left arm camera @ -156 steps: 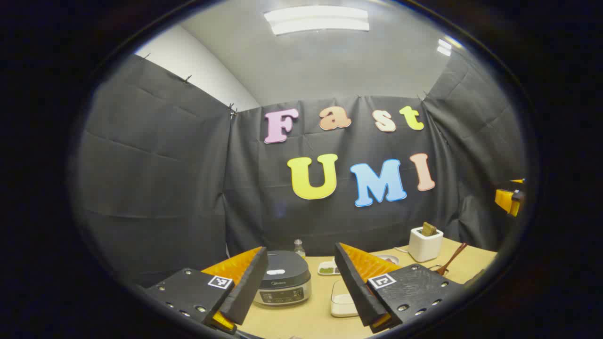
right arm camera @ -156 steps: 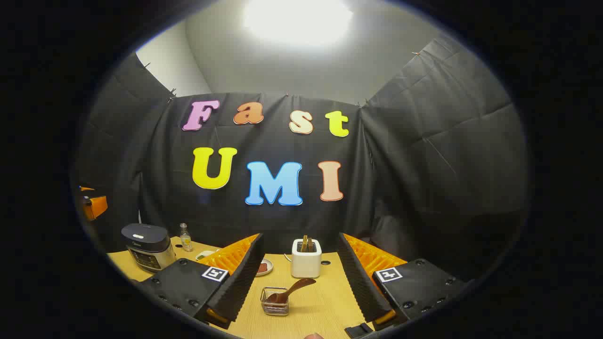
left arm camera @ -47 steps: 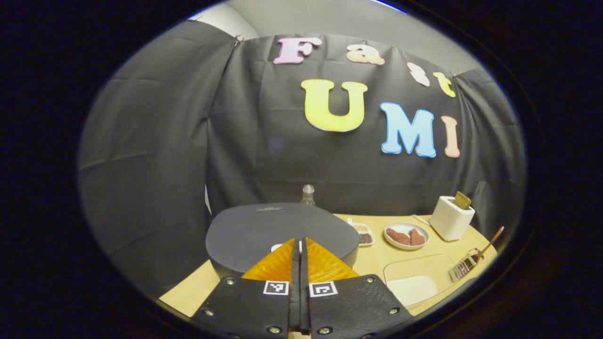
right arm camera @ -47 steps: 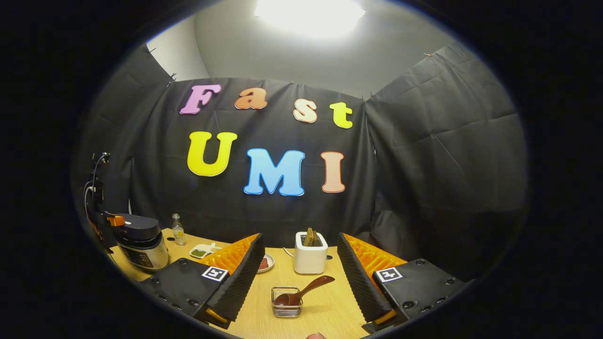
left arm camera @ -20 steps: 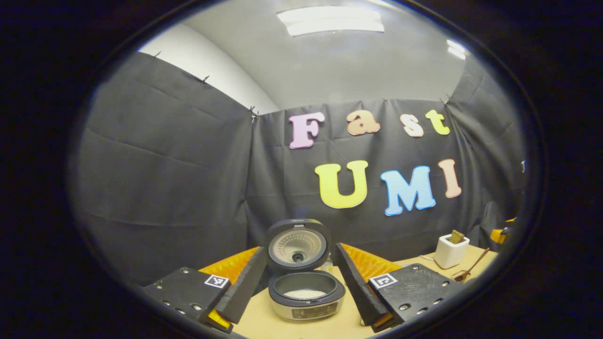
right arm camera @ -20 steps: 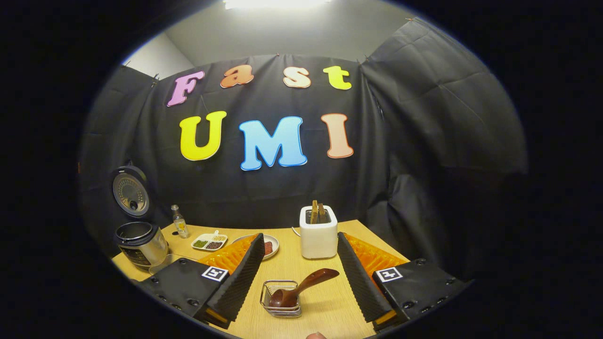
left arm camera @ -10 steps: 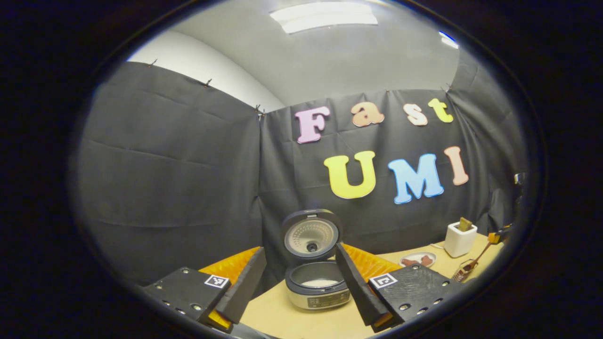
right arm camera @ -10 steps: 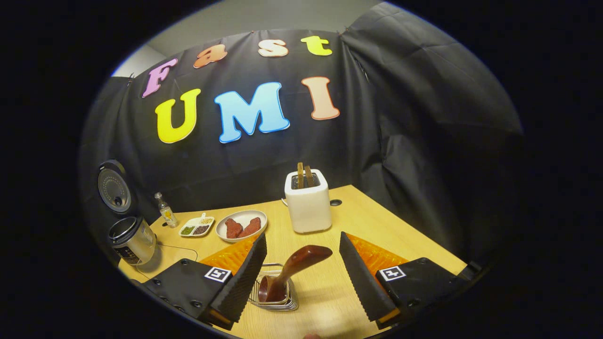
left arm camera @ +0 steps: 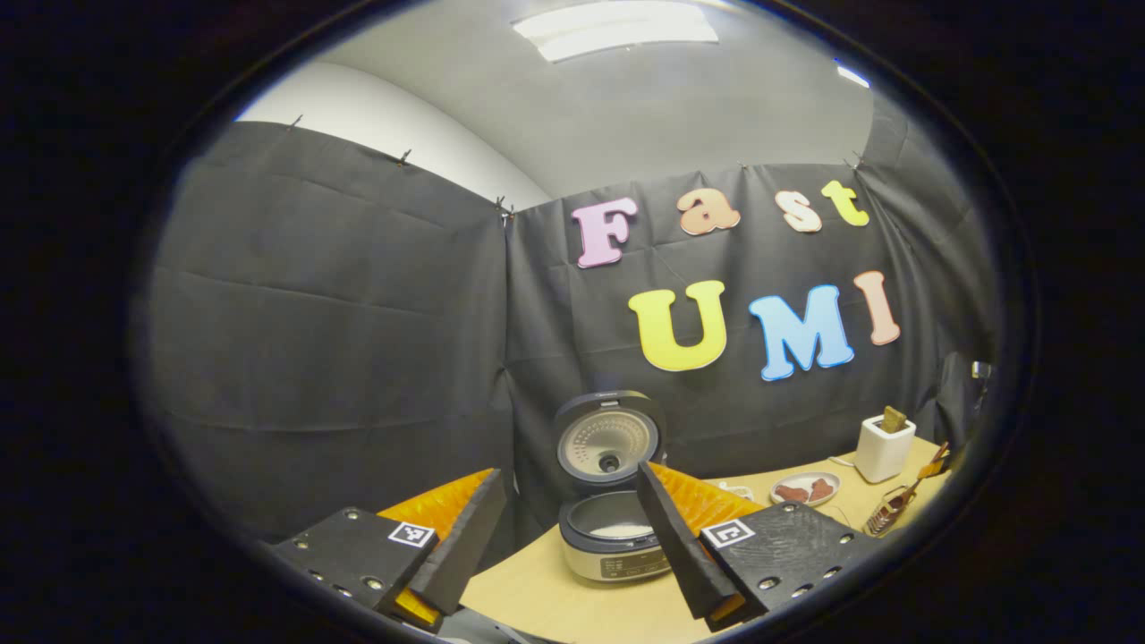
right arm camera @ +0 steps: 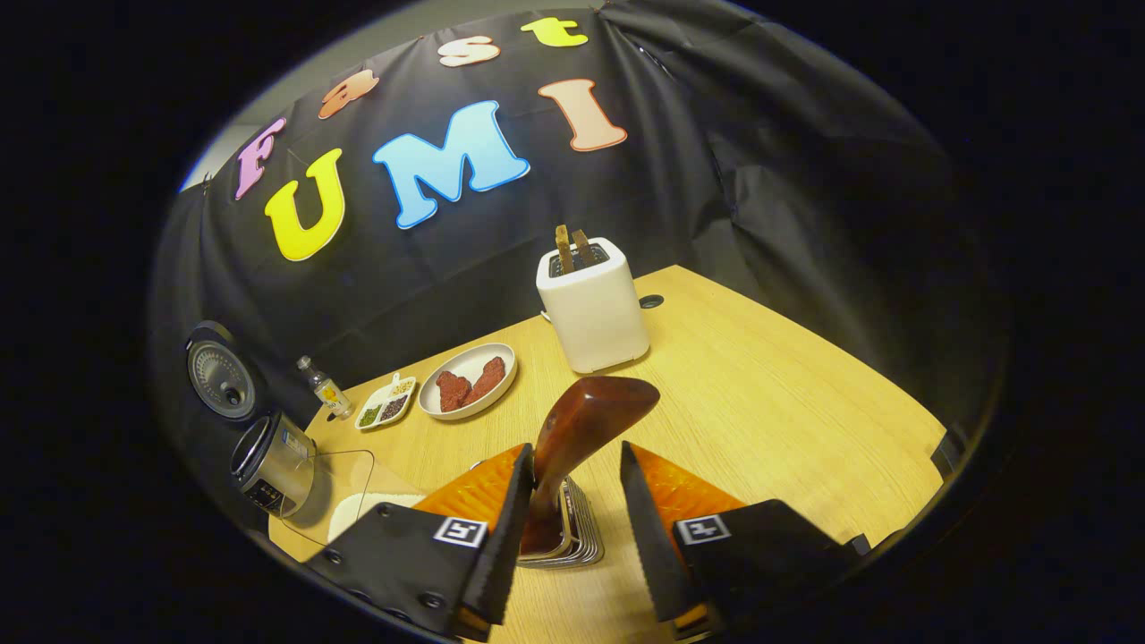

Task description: Close the left gripper, press the button to open the rice cooker; take a wooden spoon from the chopstick holder with the right hand, scoop a spoonful of rice and pour it into the rice cooker, then put the wooden spoon back into the chopstick holder.

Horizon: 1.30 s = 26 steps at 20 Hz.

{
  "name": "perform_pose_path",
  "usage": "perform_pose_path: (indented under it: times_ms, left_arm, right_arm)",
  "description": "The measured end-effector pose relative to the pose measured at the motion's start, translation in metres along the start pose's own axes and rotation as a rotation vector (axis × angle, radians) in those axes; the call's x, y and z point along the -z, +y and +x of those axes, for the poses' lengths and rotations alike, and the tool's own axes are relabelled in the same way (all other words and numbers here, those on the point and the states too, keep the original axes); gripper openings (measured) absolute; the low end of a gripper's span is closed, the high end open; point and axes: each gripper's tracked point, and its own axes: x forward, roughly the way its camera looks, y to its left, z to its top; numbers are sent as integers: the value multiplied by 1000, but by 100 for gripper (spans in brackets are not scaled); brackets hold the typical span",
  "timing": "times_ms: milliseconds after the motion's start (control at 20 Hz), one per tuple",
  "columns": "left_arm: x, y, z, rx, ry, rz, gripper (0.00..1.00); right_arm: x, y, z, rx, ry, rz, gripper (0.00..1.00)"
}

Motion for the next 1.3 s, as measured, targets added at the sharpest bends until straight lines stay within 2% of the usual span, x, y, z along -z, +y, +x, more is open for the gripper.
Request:
perform_pose_path:
  times_ms: [200,250,300,600,850,950,1000,1050,1300]
  left_arm:
    - [-1,3,2,-1,-4,-8,89]
    - [-1,3,3,1,-5,-9,89]
    - [0,4,4,1,-6,-7,89]
    - [-3,9,12,11,-20,-29,89]
    - [0,11,22,36,-18,-38,89]
    - [4,12,27,48,-15,-42,89]
    - [6,14,30,51,-12,-43,89]
    - [9,16,32,55,-9,-43,89]
    - [25,34,43,58,15,-43,89]
  right_arm:
    - [0,15,2,-34,16,45,23]
    - [-1,16,8,-38,15,60,23]
    - [0,17,3,-28,19,55,14]
    - [-36,39,-21,-24,-74,-78,13]
    - [-73,78,-41,-60,-173,-154,14]
    - [-78,98,-47,-90,-191,-158,14]
    - [-79,109,-49,-106,-194,-157,10]
    - [-79,120,-49,-122,-198,-156,14]
    - [-65,180,-48,-202,-197,-174,14]
